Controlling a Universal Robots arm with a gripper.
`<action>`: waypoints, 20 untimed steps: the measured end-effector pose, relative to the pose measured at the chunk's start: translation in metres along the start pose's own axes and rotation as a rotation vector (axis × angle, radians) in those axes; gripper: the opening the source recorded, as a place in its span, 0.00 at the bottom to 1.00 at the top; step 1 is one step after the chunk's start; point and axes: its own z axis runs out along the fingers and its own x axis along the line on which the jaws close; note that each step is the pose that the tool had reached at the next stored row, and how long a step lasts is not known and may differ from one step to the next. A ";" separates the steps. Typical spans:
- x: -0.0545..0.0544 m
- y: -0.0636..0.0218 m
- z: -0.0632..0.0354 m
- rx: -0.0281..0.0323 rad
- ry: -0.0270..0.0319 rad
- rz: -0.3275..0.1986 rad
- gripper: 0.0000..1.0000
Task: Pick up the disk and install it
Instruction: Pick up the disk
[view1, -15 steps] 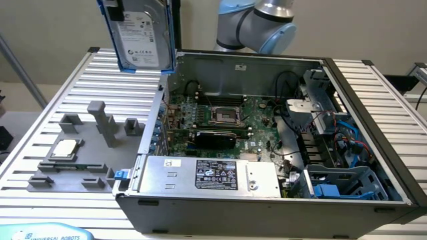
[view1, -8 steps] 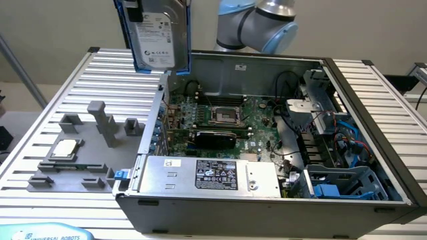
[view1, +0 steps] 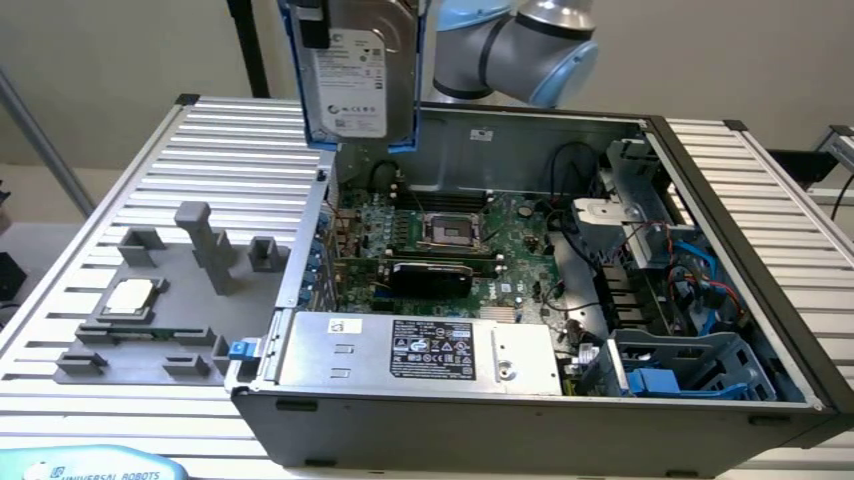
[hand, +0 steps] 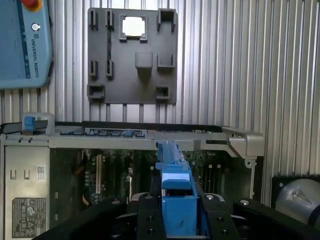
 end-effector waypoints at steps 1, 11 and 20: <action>0.001 -0.0048 -0.0001 0.0000 -0.0010 0.000 0.33; 0.014 -0.0499 -0.0018 0.0001 -0.0050 0.000 0.33; 0.032 -0.0851 -0.0035 0.0000 -0.0050 0.000 0.33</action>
